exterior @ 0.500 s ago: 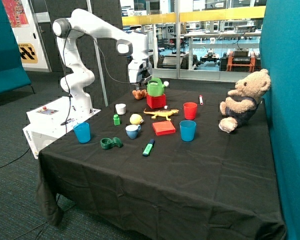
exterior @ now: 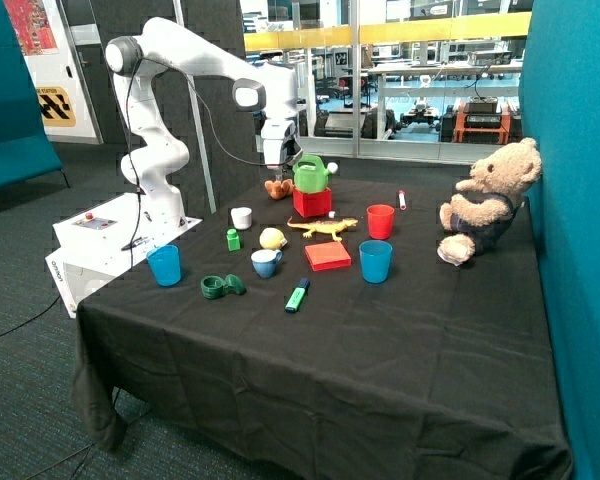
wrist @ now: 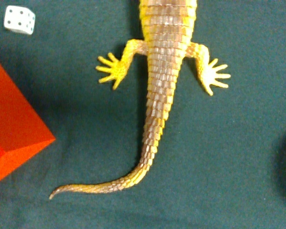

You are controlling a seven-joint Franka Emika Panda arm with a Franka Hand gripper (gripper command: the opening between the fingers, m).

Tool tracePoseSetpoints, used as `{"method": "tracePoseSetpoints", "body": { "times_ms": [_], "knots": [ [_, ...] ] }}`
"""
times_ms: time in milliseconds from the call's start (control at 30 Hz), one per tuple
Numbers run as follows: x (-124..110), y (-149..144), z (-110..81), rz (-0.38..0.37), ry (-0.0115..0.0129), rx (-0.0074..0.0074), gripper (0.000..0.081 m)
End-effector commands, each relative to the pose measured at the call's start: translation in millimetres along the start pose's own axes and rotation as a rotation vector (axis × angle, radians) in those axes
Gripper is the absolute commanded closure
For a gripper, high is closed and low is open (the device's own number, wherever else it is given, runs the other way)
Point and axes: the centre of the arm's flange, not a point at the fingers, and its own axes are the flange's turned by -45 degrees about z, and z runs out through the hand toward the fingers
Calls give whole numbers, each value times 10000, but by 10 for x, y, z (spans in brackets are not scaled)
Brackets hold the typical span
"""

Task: Put the ball in the red pot

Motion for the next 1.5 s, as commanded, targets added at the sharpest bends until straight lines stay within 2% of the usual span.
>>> {"method": "tracePoseSetpoints", "body": {
  "times_ms": [0, 600, 867, 967, 1100, 1200, 1467],
  "knots": [
    [-7, -21, 1, -710, 27, -11, 371],
    [-10, -354, -105, -1470, 27, -12, 369],
    [-31, -417, -124, -1404, 27, -12, 349],
    [-51, -398, -107, -1154, 27, -12, 319],
    [-81, -380, -89, -718, 27, -11, 213],
    [-97, -405, -87, -538, 27, -11, 163],
    [-229, -627, -131, -355, 27, -11, 159]
  ]
}}
